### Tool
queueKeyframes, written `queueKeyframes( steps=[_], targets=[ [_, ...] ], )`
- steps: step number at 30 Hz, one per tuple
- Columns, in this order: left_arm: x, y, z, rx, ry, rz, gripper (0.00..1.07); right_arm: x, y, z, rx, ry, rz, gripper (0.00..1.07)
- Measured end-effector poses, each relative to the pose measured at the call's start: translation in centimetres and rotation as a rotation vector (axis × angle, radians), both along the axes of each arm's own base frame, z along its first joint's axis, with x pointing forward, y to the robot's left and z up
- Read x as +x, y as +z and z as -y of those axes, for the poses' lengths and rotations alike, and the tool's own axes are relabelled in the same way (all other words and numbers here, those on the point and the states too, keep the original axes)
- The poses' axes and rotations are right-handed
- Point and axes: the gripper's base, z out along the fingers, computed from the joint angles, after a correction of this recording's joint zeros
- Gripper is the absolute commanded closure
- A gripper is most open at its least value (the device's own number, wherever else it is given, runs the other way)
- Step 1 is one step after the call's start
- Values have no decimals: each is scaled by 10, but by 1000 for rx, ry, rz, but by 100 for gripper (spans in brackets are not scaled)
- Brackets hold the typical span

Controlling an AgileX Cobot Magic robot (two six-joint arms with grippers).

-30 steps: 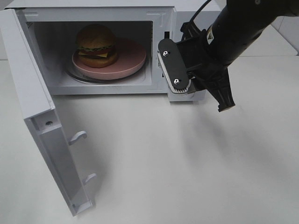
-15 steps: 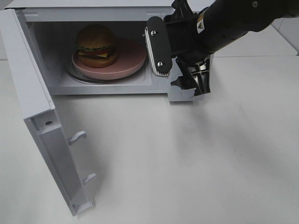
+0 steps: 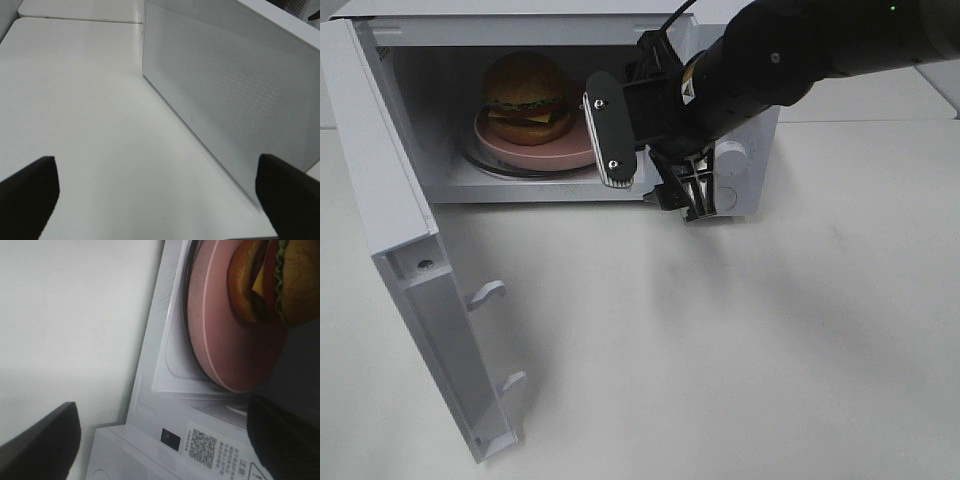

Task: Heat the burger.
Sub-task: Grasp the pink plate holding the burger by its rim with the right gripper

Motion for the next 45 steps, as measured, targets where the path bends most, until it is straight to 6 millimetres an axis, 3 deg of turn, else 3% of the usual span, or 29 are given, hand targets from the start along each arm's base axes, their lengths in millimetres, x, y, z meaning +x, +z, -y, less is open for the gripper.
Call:
queueKeyframes(
  steps=[45],
  targets=[
    [0,0,0,0,0,0,6,81,-66,-64,37,-54,-38,31]
  ],
)
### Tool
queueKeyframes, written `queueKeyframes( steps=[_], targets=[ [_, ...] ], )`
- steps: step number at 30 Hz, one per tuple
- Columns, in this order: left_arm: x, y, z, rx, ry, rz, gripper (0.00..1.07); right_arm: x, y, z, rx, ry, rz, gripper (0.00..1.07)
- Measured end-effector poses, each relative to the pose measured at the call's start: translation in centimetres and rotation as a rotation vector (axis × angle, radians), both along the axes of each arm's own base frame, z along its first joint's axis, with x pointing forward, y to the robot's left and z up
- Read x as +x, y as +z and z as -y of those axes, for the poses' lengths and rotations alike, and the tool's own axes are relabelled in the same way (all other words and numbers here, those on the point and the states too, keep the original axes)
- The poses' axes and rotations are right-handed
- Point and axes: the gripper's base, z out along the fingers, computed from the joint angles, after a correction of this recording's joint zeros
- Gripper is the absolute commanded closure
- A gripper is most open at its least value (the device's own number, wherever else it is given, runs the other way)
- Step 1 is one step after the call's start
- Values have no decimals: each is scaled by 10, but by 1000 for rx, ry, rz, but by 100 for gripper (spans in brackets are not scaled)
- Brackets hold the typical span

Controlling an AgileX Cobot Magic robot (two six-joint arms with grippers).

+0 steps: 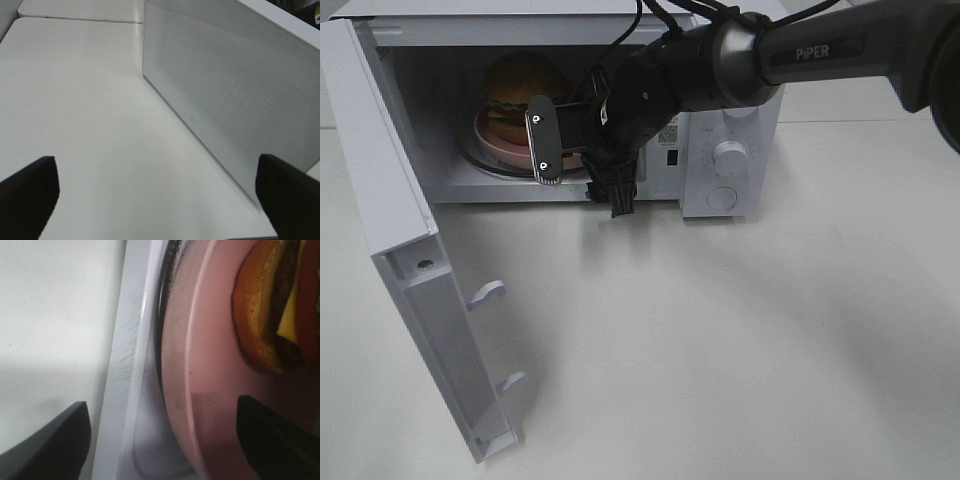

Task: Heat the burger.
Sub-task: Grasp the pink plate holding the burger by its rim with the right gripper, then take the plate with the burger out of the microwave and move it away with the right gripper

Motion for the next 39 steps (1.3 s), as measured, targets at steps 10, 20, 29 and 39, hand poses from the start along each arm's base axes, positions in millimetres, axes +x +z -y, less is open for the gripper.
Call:
queueKeyframes(
  steps=[10,20,29,39],
  targets=[
    [0,0,0,0,0,0,6,5,-19,-4,-10,-10,-33,42],
    [0,0,0,0,0,0,6,6,-19,-6,-7,-11,-34,96],
    [0,0,0,0,0,0,6,4,-17,-9,-31,30,-14,107],
    [0,0,0,0,0,0,6,2,-13,-8,-63,80,-25,107]
  ],
)
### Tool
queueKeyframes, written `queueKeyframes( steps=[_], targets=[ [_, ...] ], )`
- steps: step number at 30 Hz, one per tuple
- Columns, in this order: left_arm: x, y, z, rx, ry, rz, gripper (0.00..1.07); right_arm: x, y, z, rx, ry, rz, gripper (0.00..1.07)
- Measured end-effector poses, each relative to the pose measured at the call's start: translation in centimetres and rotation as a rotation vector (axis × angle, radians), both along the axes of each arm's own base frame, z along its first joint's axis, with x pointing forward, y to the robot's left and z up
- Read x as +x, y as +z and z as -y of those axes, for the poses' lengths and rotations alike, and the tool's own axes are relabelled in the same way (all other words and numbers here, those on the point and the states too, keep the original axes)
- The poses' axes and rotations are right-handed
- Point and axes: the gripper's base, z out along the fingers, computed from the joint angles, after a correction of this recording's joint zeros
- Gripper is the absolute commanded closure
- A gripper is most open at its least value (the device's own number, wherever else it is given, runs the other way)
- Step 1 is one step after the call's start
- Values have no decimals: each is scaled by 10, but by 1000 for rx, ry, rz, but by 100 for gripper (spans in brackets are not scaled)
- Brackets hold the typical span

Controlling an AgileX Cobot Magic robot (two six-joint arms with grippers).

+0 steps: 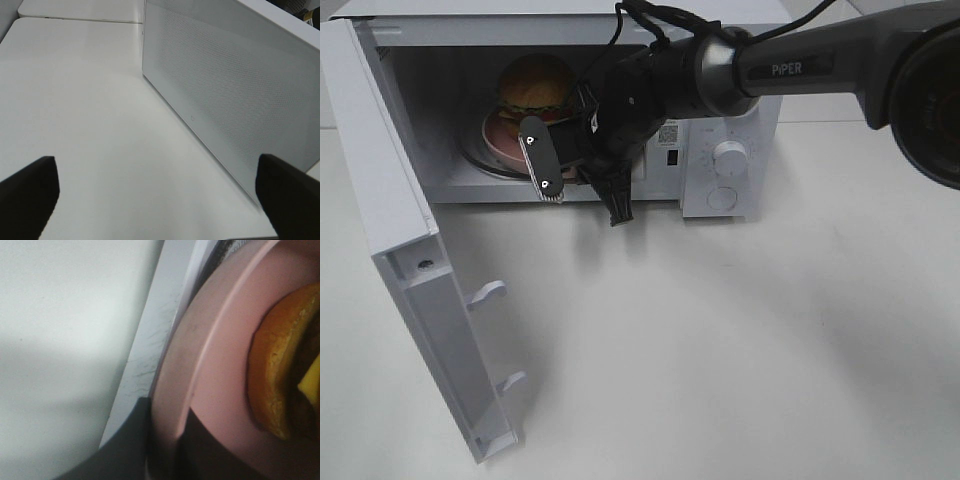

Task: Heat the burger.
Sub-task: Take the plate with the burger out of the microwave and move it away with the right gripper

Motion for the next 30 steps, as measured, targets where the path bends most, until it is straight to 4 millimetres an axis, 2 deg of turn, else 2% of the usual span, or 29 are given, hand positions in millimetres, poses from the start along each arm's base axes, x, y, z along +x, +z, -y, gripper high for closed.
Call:
queueKeyframes(
  steps=[11,15,26,30],
  targets=[
    [0,0,0,0,0,0,6,-12,12,10,-56,34,-15,107],
    [0,0,0,0,0,0,6,-25,18,17,-91,95,12,107],
    [0,0,0,0,0,0,6,-45,20,24,-119,175,67,107],
    [0,0,0,0,0,0,6,-60,23,28,-131,211,80,107]
  ],
)
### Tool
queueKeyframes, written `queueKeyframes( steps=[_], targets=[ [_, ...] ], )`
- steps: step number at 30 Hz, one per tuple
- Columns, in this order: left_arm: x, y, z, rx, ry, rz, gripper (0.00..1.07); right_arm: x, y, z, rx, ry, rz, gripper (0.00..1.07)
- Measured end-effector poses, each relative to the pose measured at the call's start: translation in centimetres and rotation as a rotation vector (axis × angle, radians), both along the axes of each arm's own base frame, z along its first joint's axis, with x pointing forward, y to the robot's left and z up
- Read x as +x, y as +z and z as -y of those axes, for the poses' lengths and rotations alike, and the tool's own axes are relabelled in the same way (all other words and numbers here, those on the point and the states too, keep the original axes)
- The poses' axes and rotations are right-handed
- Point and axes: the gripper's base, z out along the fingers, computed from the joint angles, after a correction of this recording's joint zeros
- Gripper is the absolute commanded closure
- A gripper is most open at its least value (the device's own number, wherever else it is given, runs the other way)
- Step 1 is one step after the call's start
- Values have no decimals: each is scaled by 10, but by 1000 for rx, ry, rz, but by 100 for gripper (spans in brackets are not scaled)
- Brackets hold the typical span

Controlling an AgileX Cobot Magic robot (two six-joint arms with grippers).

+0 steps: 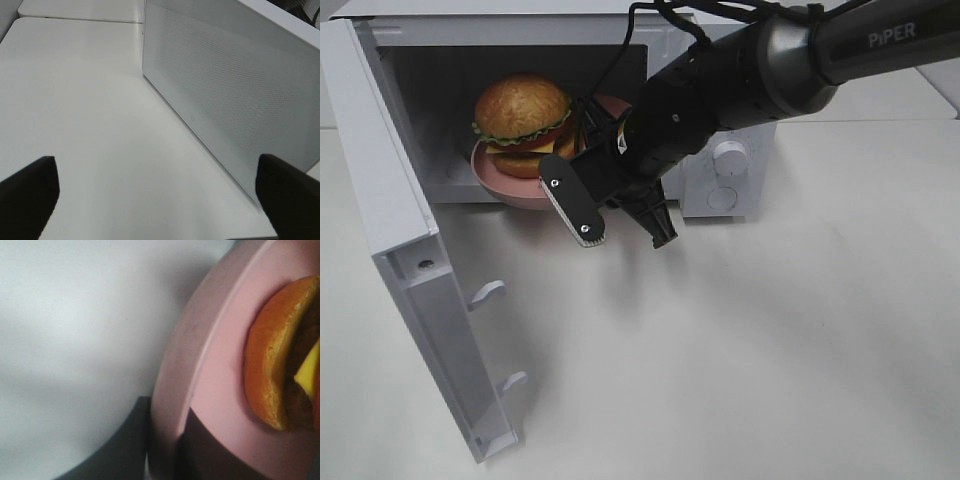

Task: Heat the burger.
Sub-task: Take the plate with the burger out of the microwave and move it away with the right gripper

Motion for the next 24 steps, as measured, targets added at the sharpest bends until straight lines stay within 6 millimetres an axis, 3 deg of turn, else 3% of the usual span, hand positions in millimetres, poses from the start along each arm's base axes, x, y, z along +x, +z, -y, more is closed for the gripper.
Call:
queueKeyframes(
  steps=[15,24],
  targets=[
    [0,0,0,0,0,0,6,-39,19,10,-2,50,1,107],
    [0,0,0,0,0,0,6,-62,26,28,11,55,0,107]
  ],
)
